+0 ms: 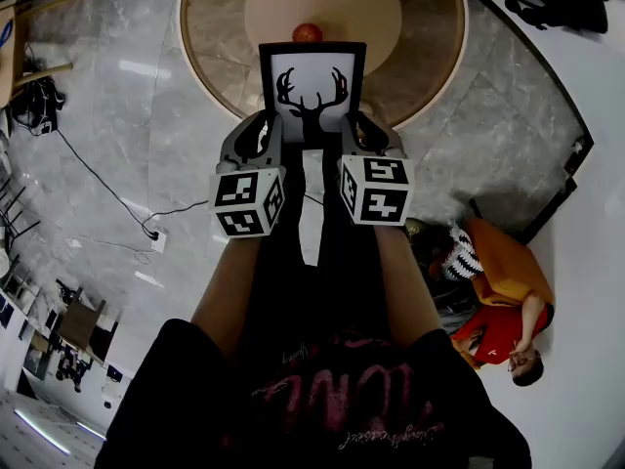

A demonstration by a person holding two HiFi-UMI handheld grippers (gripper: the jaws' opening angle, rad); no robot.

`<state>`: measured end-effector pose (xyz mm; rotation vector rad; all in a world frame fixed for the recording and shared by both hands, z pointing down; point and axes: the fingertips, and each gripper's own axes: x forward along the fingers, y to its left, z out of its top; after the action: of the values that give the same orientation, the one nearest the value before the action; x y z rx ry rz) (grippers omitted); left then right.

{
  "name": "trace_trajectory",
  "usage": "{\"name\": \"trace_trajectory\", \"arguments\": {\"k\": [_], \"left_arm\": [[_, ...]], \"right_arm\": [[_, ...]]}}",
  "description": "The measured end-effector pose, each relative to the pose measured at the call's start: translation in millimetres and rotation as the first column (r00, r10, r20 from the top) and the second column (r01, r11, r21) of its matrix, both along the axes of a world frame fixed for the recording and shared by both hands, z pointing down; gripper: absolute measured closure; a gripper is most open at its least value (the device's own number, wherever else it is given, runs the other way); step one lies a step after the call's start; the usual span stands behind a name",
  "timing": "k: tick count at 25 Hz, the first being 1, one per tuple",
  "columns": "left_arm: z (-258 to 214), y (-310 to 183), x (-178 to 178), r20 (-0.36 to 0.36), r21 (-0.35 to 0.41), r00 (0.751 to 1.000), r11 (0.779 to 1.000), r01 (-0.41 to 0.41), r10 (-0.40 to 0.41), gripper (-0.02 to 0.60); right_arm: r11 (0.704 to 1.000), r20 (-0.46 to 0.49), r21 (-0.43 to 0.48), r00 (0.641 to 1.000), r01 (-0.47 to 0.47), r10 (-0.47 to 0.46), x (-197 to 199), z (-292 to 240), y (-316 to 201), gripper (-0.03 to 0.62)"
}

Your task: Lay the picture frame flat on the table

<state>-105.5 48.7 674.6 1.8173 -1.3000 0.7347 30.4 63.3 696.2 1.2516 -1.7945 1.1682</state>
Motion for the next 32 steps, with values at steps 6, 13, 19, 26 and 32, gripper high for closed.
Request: {"name": "trace_trajectory", "arguments": {"k": [6, 13, 19, 26, 32], "left_arm": [[20, 8, 2, -0.001, -0.035, 1.0, 0.999, -0.001, 0.001, 0.509], [46, 17, 1, -0.003, -0.075, 1.0, 0.997, -0.003, 0.003, 0.509], [65, 23, 1, 0.004, -0.105, 1.0, 0.994, -0.003, 0.004, 0.509], [83, 32, 0, 0.005, -0.136, 1.0, 0.991, -0.017, 0.018, 0.509], [96, 38, -1, 0.009, -0.166, 1.0, 0.986, -0.001, 0.002, 0.509]], "right_arm": [[0.999, 0.003, -0.038, 1.0, 0.003, -0.003, 1, 20, 9, 0.514], [0.997, -0.001, -0.08, 1.0, 0.004, -0.004, 1, 42, 20, 0.513], [0.994, -0.001, -0.112, 1.0, 0.001, -0.002, 1, 61, 28, 0.513], [0.989, -0.003, -0.145, 1.0, -0.007, 0.006, 0, 79, 39, 0.513], [0.984, -0.005, -0.176, 1.0, -0.004, 0.004, -1, 92, 43, 0.513]]}}
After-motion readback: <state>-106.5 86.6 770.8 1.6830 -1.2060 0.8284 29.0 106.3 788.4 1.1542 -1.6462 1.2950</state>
